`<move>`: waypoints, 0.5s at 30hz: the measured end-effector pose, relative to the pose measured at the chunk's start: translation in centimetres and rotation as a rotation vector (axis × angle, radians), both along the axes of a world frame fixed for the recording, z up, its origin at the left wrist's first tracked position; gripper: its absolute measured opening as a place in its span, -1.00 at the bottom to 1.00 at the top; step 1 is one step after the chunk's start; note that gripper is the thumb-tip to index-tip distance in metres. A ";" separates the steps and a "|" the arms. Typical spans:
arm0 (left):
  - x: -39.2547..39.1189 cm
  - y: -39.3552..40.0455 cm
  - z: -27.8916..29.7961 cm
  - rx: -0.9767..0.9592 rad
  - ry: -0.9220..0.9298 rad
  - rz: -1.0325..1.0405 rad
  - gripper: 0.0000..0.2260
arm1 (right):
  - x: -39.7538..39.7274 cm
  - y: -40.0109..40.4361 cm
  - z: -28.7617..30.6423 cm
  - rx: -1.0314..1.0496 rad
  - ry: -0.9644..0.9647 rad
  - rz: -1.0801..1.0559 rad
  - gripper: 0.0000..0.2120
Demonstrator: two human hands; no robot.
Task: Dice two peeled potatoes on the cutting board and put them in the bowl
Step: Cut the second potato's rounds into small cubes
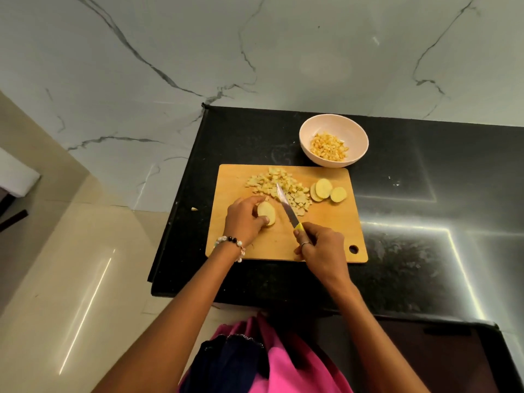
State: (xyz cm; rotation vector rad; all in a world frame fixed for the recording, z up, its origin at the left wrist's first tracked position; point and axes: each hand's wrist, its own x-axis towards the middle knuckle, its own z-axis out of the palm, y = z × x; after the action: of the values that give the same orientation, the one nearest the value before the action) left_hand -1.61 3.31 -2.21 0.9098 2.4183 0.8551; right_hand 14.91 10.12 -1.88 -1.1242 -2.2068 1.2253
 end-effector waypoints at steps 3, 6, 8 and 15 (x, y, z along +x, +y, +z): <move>-0.2 -0.6 -0.7 -0.055 0.131 -0.084 -0.42 | -0.3 -2.1 -1.0 0.247 -0.095 0.065 -0.84; -0.5 -0.9 -1.0 -0.076 0.254 -0.206 -0.44 | -0.5 -3.7 -1.3 0.385 -0.151 0.040 -0.84; -0.5 -1.0 -1.0 -0.074 0.290 -0.250 -0.46 | -0.8 -4.5 -1.3 0.389 -0.177 0.022 -0.74; -0.1 -1.5 -2.0 0.054 0.253 -0.269 -0.38 | -0.8 -5.8 -1.2 0.400 -0.236 0.002 -0.68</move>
State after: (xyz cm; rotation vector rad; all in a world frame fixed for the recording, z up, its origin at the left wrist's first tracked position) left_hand -1.70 1.77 -4.26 1.4011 2.4097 0.7454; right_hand 14.14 4.32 -3.13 -1.1416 -2.4772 0.6300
